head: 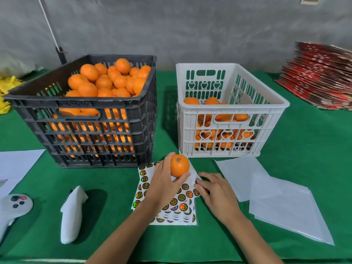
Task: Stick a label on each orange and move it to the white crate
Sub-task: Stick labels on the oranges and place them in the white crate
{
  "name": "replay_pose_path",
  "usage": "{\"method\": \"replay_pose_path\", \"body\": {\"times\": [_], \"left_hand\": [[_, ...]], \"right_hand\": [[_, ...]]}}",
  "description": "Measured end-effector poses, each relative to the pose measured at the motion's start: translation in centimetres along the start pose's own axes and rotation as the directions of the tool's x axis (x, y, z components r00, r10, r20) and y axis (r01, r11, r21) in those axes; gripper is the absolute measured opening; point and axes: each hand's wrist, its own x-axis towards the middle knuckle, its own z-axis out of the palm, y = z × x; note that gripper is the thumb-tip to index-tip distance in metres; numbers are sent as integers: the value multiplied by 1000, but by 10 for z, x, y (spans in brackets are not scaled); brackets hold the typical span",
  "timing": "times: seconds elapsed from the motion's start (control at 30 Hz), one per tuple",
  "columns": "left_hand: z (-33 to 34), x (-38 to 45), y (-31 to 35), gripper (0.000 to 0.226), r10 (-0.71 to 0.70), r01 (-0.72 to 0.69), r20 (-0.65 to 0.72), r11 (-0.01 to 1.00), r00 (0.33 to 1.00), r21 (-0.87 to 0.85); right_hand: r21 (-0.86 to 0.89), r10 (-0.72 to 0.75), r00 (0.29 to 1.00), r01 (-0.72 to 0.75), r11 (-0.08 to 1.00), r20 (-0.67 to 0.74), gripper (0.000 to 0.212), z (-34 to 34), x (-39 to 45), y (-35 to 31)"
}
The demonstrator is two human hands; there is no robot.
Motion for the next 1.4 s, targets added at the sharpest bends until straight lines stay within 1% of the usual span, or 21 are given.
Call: {"method": "replay_pose_path", "body": {"times": [0.07,0.13,0.2,0.3,0.37,0.47,0.57,0.73,0.77,0.8,0.83,0.87,0.9,0.93,1.0,1.1,1.23,1.3,1.33,1.37,1.4], "left_hand": [[0,1,-1,81,-14,14,4,1000,1000,-6],[1,2,-2,81,-43,43,2,999,999,-15],[1,2,-1,79,-77,77,-6,995,997,-65],[-1,4,-2,66,-70,65,-32,990,997,-128],[-2,5,-2,60,-58,52,-39,991,998,-127],[-3,4,-2,59,-71,67,-33,990,997,-126],[-7,5,-2,59,-105,97,-42,982,994,-164],[-11,7,-4,51,-121,111,-38,973,992,-201],[-12,7,-4,51,-126,114,-43,971,991,-210],[-12,8,-4,52,-126,114,-46,970,991,-217],[-13,7,-4,53,-125,112,-44,969,991,-219],[-13,7,-4,54,-122,111,-38,970,992,-217],[-13,6,-4,55,-117,108,-29,971,993,-212],[-13,5,-4,57,-111,105,-22,973,994,-206],[-12,4,-3,64,-100,95,-15,975,995,-200],[-12,4,-2,65,-96,92,-11,977,995,-193],[-12,3,-2,58,-85,83,-3,977,996,-196],[-12,4,-3,58,-85,82,-5,975,996,-206],[-11,4,-3,59,-87,84,-5,973,996,-214],[-11,4,-3,61,-93,90,-2,971,996,-221],[-11,3,-4,62,-100,99,3,969,995,-228]], "right_hand": [[-17,-39,999,38,999,-22,24,-1,1,3],[-55,-79,996,77,995,-31,24,0,3,5],[-59,-107,993,104,993,-52,26,1,2,8],[41,-85,995,87,995,-50,43,-3,1,4],[94,-122,992,122,988,-7,53,-1,3,-4],[69,-167,983,161,984,77,64,5,6,-14],[9,-253,965,253,967,67,60,7,7,-14],[-113,-416,909,418,902,34,40,0,13,-17],[-110,-430,902,430,896,30,37,-1,14,-18],[-76,-416,909,416,906,15,33,0,15,-19],[13,-354,935,354,935,-4,30,1,15,-20],[145,-247,969,246,958,-9,27,2,14,-23],[285,-130,992,122,951,10,24,3,14,-24],[396,-34,998,12,918,49,21,3,13,-26],[502,57,992,-106,859,112,13,3,14,-28],[613,128,968,-236,754,215,3,-2,18,-31],[636,214,927,-369,678,309,9,-7,26,-37],[666,253,902,-430,609,351,10,-11,29,-39],[681,281,890,-455,573,359,11,-12,31,-39],[691,333,882,-468,550,333,12,-13,33,-39],[694,411,874,-465,550,260,13,-14,36,-40]]}}
